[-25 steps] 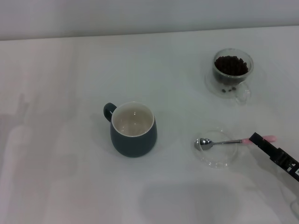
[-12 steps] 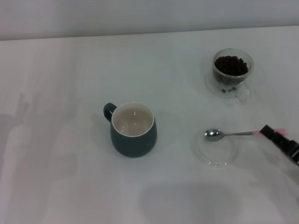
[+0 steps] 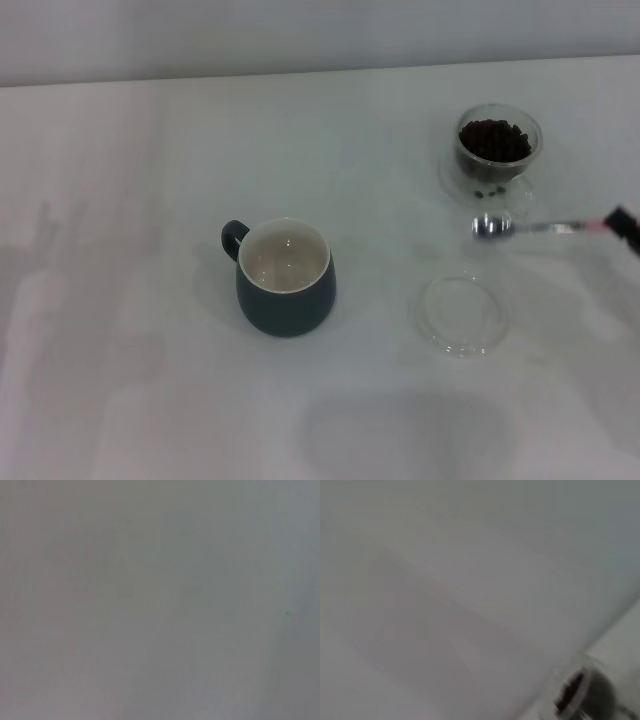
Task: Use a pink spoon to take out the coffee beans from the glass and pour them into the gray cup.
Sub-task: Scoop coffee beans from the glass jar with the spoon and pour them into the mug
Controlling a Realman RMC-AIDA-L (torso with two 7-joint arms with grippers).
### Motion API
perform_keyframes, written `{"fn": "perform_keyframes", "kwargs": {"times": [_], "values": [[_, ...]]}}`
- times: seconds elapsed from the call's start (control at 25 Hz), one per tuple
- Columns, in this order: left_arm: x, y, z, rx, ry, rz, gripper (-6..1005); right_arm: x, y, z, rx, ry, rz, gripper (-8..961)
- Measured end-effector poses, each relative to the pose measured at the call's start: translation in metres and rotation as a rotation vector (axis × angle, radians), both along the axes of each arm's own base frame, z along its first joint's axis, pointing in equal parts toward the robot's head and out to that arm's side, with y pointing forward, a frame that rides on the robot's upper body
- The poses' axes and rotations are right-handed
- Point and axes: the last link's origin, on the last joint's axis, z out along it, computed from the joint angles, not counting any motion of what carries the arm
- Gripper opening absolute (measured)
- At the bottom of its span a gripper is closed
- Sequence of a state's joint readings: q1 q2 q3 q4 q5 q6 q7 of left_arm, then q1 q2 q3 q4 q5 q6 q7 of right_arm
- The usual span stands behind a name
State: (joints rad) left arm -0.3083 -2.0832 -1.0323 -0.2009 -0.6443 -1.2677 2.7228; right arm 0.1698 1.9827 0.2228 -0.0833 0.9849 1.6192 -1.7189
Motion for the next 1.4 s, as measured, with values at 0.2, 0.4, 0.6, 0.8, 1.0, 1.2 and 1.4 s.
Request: {"fn": "perform_keyframes", "kwargs": {"times": [0.2, 0.4, 0.6, 0.8, 1.0, 1.2, 1.4], "values": [[0.000, 0.000, 0.000, -0.001, 0.000, 0.000, 817, -0.020, 0.044, 0.023, 0.058, -0.032, 0.130, 145], [0.000, 0.002, 0.000, -0.005, 0.002, 0.003, 817, -0.041, 0.097, 0.049, 0.075, -0.179, 0.252, 145], [0.000, 0.002, 0.000, -0.005, 0.002, 0.004, 817, -0.052, 0.130, 0.077, 0.067, -0.361, 0.290, 145], [-0.001, 0.001, 0.000, -0.005, 0.002, 0.006, 817, -0.058, 0.143, 0.099, 0.049, -0.531, 0.314, 145], [0.000, 0.002, 0.000, -0.005, 0.002, 0.004, 819, -0.060, 0.142, 0.111, 0.018, -0.686, 0.315, 144], [0.000, 0.002, 0.000, -0.004, 0.002, 0.004, 818, -0.061, 0.141, 0.105, -0.049, -0.719, 0.331, 144], [0.000, 0.002, 0.000, -0.004, 0.002, 0.003, 817, -0.058, 0.147, 0.094, -0.077, -0.747, 0.309, 144]]}}
